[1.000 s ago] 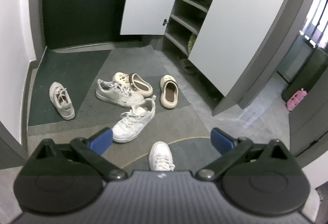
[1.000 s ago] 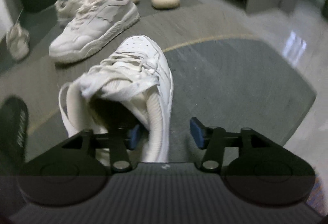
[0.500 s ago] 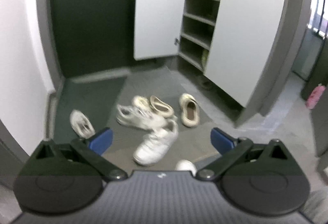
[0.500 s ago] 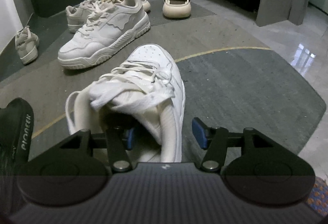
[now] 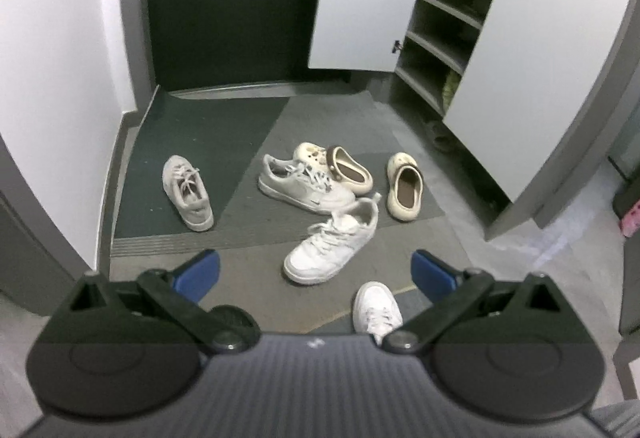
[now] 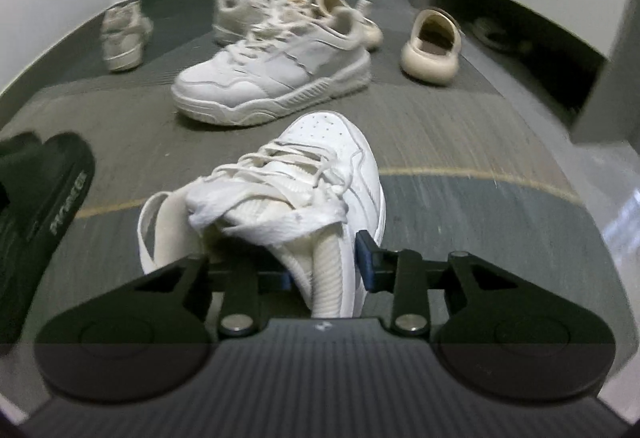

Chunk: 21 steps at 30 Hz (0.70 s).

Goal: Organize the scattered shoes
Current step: 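Carry the white sneaker with the right tool and set it beside the other sneaker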

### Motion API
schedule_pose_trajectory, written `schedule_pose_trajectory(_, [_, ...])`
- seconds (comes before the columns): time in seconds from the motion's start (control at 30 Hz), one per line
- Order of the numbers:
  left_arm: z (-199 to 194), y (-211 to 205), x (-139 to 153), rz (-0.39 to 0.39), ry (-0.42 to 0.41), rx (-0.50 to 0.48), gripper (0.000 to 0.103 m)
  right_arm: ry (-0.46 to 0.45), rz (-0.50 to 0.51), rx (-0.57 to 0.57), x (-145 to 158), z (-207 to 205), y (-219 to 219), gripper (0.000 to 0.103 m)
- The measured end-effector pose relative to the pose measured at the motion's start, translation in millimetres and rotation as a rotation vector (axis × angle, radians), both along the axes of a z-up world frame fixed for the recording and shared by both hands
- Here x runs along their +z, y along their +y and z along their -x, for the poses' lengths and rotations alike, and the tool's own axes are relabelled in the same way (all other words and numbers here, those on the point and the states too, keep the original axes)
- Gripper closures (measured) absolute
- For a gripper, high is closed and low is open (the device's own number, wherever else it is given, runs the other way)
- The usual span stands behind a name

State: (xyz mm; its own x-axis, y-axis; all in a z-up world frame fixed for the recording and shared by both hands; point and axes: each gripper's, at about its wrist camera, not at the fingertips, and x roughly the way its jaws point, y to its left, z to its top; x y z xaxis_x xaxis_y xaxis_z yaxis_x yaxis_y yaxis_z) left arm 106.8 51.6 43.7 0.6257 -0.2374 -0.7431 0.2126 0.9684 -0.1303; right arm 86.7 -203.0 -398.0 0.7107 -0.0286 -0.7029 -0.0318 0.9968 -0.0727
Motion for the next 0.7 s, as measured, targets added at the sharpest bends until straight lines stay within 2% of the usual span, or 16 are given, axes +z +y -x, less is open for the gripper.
schedule_pose_trajectory(0.07, [0.4, 5.1, -1.7, -0.012, -0.001, 0.011, 0.0, 0.016, 0.006, 0.067, 0.4, -1.5, -10.7, 0.069])
schedule_pose_trajectory(0.17, [-3.3, 11.9, -7.8, -0.025, 0.016, 0.026, 0.0, 0.049, -0.067, 0.047, -1.2, -2.6, -29.8, 0.069])
schedule_pose_trajectory(0.27, [-9.4, 16.3, -11.4, -0.038, 0.024, 0.046, 0.0, 0.084, -0.106, 0.023, -4.2, -0.6, -37.2, 0.064])
schedule_pose_trajectory(0.33, [-14.0, 17.1, -13.4, -0.046, 0.026, 0.052, 0.0, 0.151, -0.132, 0.041, -1.6, -0.4, -39.0, 0.045])
schedule_pose_trajectory(0.37, [-16.3, 17.5, -14.4, -0.05, 0.026, 0.056, 0.0, 0.185, -0.144, 0.051, -0.4, -0.3, -39.8, 0.024])
schedule_pose_trajectory(0.4, [-19.8, 16.7, -16.1, -0.057, 0.025, 0.059, 0.0, 0.218, -0.157, 0.06, 0.9, -0.3, -40.7, 0.017])
schedule_pose_trajectory(0.47, [-30.9, 11.0, -23.1, -0.09, 0.031, 0.081, 0.0, 0.257, -0.168, 0.071, 9.5, -1.5, -44.1, 0.017])
schedule_pose_trajectory(0.53, [-39.0, 8.3, -30.9, -0.087, 0.071, 0.093, 0.0, 0.275, -0.204, 0.027, 26.8, -3.2, -53.6, 0.017])
schedule_pose_trajectory(0.63, [-51.0, 1.8, -47.7, -0.022, 0.178, 0.079, 0.0, 0.266, -0.203, -0.029, 63.3, -4.3, -65.4, 0.017])
schedule_pose_trajectory(0.7, [-53.5, -3.4, -54.0, -0.008, 0.212, 0.067, 0.0, 0.204, -0.172, -0.061, 96.1, -3.8, -70.6, 0.017])
